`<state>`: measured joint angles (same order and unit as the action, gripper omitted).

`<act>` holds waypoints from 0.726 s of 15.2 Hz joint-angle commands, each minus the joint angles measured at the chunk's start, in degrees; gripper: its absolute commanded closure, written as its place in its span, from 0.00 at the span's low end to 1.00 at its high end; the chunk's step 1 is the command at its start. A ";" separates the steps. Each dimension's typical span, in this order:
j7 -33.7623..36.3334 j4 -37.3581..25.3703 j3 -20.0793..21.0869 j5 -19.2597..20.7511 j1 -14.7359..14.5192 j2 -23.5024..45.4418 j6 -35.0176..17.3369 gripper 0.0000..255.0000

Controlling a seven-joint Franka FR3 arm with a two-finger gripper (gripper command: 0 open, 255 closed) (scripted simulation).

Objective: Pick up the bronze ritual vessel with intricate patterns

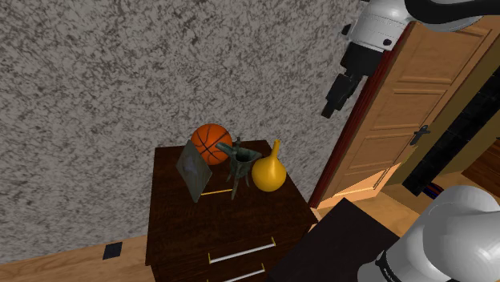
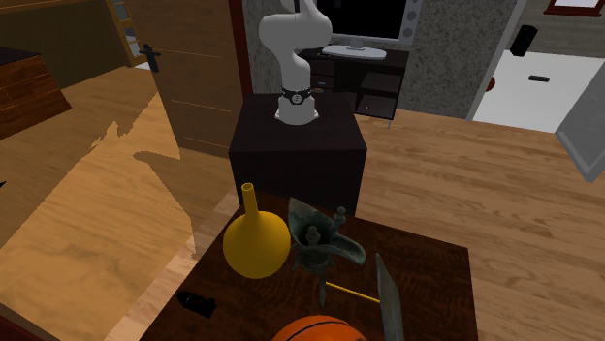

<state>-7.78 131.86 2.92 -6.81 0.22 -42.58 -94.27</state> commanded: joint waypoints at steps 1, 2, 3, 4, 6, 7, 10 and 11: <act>0.00 0.00 0.00 0.00 0.00 0.00 0.00 0.00; -0.36 1.34 0.14 0.04 -0.04 0.62 -2.34 0.00; -0.71 2.60 0.29 0.07 -0.08 1.33 -4.69 0.00; -1.05 3.77 0.43 0.10 -0.12 2.14 -7.05 0.00; -1.72 5.86 0.71 0.16 -0.20 4.07 -11.82 0.00; -2.05 6.77 0.86 0.19 -0.22 5.17 -14.22 0.00; -2.99 8.94 1.29 0.29 -0.30 9.09 -21.45 0.00; -3.29 9.47 1.44 0.33 -0.32 10.58 -23.86 0.00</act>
<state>-10.77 140.86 4.23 -6.53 -0.07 -33.25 -115.80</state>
